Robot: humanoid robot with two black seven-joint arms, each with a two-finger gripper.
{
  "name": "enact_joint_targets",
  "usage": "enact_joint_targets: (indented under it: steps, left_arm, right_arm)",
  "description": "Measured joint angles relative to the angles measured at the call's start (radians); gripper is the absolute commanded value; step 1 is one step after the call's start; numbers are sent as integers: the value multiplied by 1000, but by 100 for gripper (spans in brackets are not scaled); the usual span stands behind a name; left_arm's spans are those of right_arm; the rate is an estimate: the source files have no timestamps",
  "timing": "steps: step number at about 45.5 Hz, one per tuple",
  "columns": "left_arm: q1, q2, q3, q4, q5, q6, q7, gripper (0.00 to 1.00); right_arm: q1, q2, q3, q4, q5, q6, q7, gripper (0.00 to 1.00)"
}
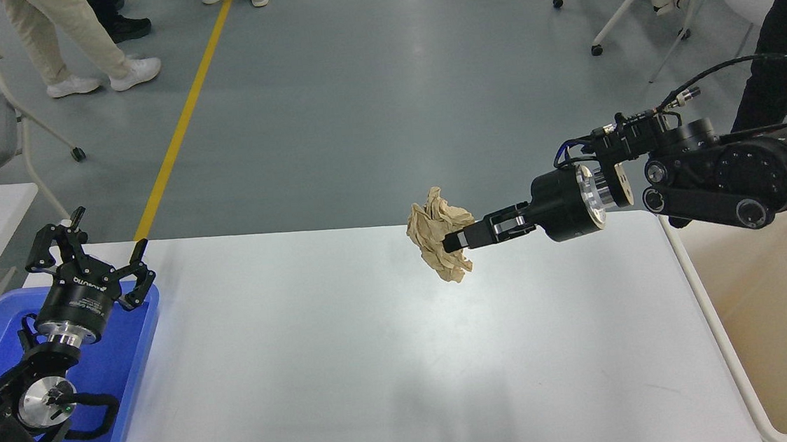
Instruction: Clean the table surface
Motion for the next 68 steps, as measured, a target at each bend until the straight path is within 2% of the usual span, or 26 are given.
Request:
enact_joint_targets:
  steps: [14, 24, 41, 52, 68]
  left_arm:
    - [0, 0, 0, 0, 0, 0, 0, 100]
    - [0, 0, 0, 0, 0, 0, 0, 100]
    - [0, 0, 0, -1, 0, -1, 0, 100]
    - [0, 0, 0, 0, 0, -1, 0, 100]
    - [0, 0, 0, 0, 0, 0, 0, 100]
  right_arm:
    - [-11, -74, 50, -97, 67, 3, -2, 0]
    - [-74, -104, 60, -318, 180, 40, -2, 0]
    - [-263, -123, 103, -725, 355, 103, -13, 0]
    - [-376, -133, 236, -903, 389, 114, -80, 0]
    - [-481, -135, 480, -1035, 402, 113, -198, 0]
